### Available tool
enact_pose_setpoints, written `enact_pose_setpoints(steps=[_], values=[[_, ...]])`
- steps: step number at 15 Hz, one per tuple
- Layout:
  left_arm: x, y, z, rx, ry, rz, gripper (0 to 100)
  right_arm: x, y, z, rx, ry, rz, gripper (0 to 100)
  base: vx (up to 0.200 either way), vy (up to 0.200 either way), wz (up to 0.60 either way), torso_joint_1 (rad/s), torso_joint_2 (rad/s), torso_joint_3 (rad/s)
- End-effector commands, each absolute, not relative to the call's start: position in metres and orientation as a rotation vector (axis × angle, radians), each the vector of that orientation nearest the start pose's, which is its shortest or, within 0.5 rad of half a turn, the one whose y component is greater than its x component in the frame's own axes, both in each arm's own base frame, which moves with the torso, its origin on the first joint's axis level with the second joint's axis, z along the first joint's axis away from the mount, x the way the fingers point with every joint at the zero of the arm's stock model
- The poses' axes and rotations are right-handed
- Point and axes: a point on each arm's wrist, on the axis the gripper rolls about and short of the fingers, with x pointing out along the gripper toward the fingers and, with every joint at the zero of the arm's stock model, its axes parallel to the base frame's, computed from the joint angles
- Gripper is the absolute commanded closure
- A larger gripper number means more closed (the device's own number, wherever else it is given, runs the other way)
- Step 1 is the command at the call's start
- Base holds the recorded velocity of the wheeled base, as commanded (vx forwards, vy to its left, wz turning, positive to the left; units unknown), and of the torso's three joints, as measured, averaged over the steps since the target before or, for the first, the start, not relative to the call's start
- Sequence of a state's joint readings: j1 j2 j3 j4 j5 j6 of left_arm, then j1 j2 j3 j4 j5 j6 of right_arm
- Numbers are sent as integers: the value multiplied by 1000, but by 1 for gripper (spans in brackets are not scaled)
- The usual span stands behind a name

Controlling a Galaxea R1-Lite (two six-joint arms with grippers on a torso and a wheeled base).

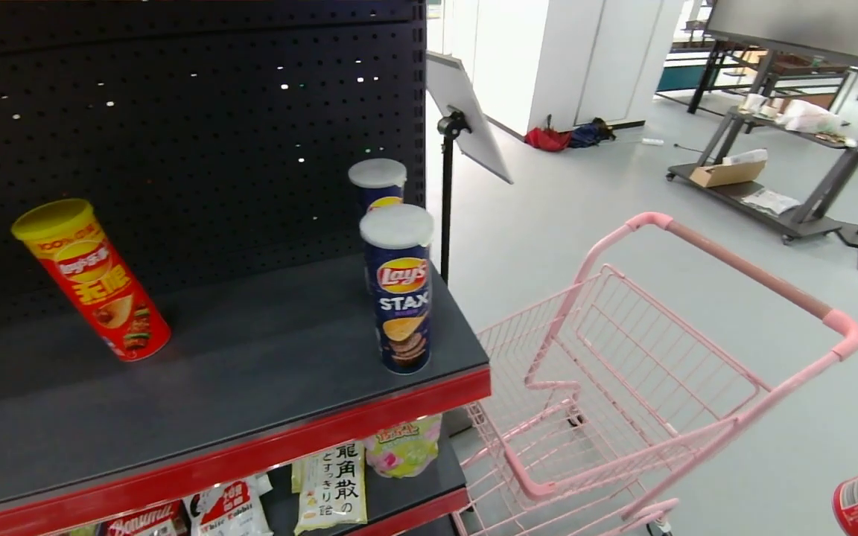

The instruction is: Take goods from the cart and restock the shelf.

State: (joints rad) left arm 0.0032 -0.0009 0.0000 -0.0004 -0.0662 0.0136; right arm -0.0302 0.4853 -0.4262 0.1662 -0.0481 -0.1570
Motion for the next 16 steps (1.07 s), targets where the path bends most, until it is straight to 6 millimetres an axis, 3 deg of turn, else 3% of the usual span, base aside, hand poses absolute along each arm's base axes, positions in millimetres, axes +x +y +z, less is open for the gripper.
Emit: enact_pose_setpoints(steps=[1,7,11,16], values=[[-23,-2,76,14,-4,-63,0,13,-1,180,-159,234,-58,100,0,0,600,12,7,-2],[-23,-2,76,14,-2,-63,0,11,-1,174,-159,240,-58,100,0,0,600,1,4,0],[-23,-2,76,15,-2,-64,0,-8,-1,161,-156,165,-58,100,0,0,0,0,0,0],[-23,-2,76,15,-2,-64,0,-20,-1,148,-156,112,-50,100,0,200,0,4,-2,-2]])
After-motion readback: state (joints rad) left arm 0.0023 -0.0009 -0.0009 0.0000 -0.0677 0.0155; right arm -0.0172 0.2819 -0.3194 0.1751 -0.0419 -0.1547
